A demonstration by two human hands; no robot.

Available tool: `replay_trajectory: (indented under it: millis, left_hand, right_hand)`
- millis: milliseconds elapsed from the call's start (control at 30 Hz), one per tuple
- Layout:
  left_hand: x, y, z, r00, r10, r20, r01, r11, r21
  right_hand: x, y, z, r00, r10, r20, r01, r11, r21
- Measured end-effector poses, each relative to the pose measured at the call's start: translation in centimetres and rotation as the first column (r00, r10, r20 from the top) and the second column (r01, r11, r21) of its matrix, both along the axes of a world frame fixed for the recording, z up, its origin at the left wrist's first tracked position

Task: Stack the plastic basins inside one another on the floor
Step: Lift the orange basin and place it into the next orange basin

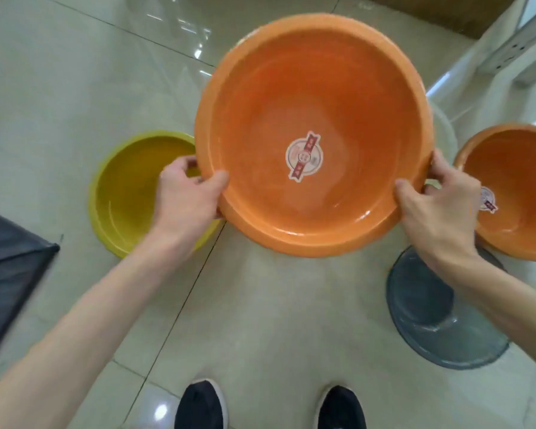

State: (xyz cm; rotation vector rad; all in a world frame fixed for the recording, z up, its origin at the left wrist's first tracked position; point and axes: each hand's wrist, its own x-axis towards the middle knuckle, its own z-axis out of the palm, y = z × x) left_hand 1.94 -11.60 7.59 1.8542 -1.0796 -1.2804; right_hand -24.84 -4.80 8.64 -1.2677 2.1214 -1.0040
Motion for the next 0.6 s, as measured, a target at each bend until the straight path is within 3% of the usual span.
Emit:
replay_trajectory:
  millis: [100,200,300,433,500,600]
  left_hand:
    - [-0.1,-6.5,1.2,0.983,0.128,0.132,-0.102,0.977,-0.188]
    - [0.1,-10.9,-2.5,0.926,0.137,0.353,-0.058,0.973,-0.225]
    - [0.3,-12.8,-7.2,0.875,0.091,0.476,-0.028,0.99,-0.138]
    - [1.5,-12.4,-12.2,0.813,-0.115,0.571,0.052,0.991,0.126]
    - [1.8,-11.3,-13.6,0.71,-0.271,0.65,0.147,0.96,0.24]
    - [2.3,-8.9,-14.3,0.48,-0.417,0.772,0.309,0.904,0.297]
  right_hand:
    - [1.1,-7.4,-0.8,0.999,-0.031,0.023,0.033,0.995,-0.099]
    - [2.7,-14.3,-5.3,0.997,-0.073,-0.001,0.073,0.997,-0.028]
    - [3.9,-16.8,-10.3,0.99,-0.136,-0.028,0.138,0.981,0.134]
    - [4.3,-14.4,-14.6,0.969,-0.047,-0.241,0.128,0.934,0.332]
    - [4.1,-12.3,-15.7,0.95,0.019,-0.313,0.108,0.917,0.383]
    - [5.3,-7.6,-16.3,0.968,0.021,-0.25,0.078,0.922,0.38]
